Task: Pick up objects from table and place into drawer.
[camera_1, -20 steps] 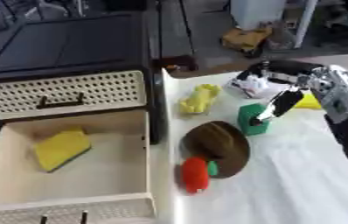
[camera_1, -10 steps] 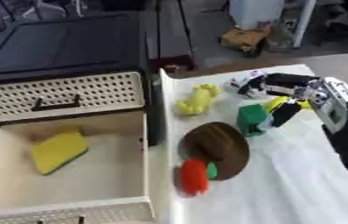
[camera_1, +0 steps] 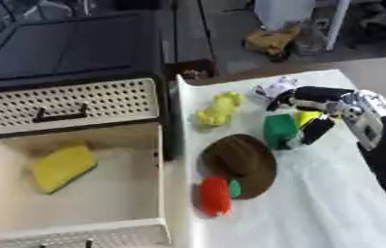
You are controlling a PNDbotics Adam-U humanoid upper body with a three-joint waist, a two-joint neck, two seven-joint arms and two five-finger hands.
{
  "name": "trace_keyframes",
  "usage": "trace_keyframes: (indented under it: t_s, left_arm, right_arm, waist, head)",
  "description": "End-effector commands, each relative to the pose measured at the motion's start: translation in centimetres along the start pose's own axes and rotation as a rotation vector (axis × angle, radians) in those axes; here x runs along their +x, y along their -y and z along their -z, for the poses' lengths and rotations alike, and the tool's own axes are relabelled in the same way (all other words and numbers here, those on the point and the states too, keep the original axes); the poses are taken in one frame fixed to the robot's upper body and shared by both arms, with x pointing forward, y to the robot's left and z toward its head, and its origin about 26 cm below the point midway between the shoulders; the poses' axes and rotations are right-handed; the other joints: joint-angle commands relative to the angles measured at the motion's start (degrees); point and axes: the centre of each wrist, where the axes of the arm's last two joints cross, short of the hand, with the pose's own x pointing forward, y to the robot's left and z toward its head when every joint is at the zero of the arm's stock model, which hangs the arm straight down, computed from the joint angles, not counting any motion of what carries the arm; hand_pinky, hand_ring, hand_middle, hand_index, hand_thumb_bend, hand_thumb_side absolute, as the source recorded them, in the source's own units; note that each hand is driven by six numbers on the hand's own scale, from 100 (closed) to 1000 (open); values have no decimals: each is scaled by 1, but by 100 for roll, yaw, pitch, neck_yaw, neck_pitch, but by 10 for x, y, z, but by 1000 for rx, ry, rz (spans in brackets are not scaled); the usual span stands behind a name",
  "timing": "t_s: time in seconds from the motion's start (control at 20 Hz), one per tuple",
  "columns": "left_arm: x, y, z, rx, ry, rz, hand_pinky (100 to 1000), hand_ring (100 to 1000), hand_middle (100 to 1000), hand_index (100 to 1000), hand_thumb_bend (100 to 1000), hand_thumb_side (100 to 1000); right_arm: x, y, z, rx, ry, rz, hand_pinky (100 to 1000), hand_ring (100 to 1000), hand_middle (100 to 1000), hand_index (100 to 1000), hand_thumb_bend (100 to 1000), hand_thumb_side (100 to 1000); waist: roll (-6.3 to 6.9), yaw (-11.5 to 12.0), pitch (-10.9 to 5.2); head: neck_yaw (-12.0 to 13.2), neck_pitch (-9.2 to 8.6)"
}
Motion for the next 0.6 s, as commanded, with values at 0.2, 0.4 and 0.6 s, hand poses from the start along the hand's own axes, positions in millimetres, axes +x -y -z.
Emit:
trace_keyframes:
  t_s: [0.2, 0.4, 0.6]
  left_arm:
    - [5, -2, 5, -11, 18, 14, 556, 638, 730, 995, 100, 1000]
    - [5, -2, 4, -10, 16, 13, 555, 637, 730, 995, 100, 1000]
    - [5, -1, 4, -6, 13, 14, 555, 637, 730, 995, 100, 1000]
  right_arm:
    - [-8, 19, -14, -47, -27, -38, 815, 912, 722, 782, 520, 457]
    - [-9, 18, -14, -48, -33, -41, 806, 898, 676, 734, 510, 454]
    - [-10, 16, -15, -60, -41, -38, 789, 879, 621, 682, 507, 450]
  waist:
    - [-11, 10, -108]
    - [-10, 21, -109]
    - [-6, 20, -104]
  head:
    - [-15, -58]
    - [-27, -60]
    - [-33, -70]
